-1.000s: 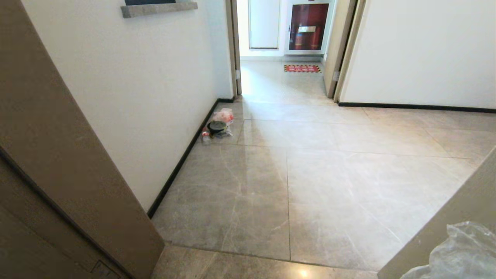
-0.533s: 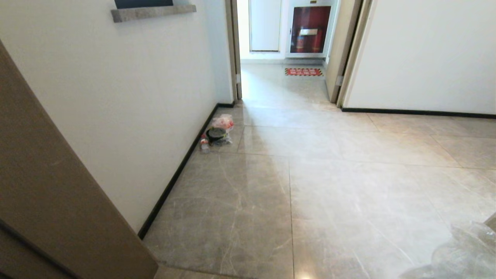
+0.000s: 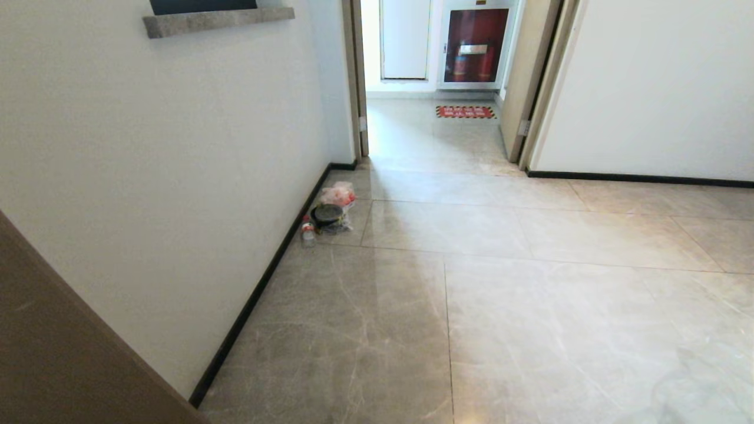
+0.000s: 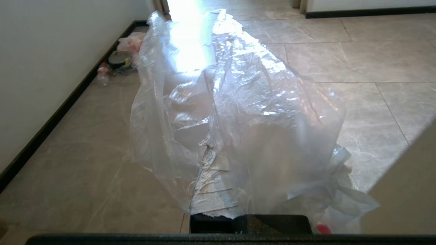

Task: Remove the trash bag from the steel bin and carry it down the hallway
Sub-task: Put the trash bag at the door

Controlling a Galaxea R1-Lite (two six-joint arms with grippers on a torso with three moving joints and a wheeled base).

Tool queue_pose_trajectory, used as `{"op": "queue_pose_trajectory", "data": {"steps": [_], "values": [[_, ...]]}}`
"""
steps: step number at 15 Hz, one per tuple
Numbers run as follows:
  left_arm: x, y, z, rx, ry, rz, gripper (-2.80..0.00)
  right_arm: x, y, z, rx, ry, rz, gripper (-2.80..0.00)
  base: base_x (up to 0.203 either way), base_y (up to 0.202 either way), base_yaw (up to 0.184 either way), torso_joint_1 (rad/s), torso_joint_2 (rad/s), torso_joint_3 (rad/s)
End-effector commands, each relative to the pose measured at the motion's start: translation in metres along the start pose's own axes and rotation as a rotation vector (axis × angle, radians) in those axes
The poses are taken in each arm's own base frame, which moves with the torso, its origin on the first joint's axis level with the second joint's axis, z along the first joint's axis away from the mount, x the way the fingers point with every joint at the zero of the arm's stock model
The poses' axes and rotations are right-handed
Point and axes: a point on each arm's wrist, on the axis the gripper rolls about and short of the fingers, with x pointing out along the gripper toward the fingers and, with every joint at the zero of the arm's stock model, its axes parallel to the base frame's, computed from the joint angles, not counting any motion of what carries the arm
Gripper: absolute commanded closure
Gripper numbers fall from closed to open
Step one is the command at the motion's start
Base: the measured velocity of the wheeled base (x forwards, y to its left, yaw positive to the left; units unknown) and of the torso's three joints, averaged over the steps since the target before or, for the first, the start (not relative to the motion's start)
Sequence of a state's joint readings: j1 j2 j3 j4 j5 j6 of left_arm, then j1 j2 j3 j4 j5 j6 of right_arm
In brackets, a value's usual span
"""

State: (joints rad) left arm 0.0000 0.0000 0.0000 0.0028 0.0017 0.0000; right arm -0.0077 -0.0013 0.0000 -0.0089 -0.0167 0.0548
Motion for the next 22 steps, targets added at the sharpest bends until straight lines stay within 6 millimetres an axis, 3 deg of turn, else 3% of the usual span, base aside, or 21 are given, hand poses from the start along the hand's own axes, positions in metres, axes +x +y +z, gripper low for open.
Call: {"op": "queue_pose_trajectory", "data": {"steps": [1,22], "values": [[0.0000,0.0000,0.0000,-0.002,0.000,0.000,0.00,0.0002,-0.0001,-0.0004,0.000,0.002,0.001,0.00,0.191,0.000,0.001,0.002,0.00,0.002],[0.0000,0.0000,0.0000,-0.002,0.000,0.001,0.00,0.0002,0.0000,-0.0004,0.000,0.003,0.000,0.00,0.195,0.000,0.001,0.002,0.00,0.003]]}}
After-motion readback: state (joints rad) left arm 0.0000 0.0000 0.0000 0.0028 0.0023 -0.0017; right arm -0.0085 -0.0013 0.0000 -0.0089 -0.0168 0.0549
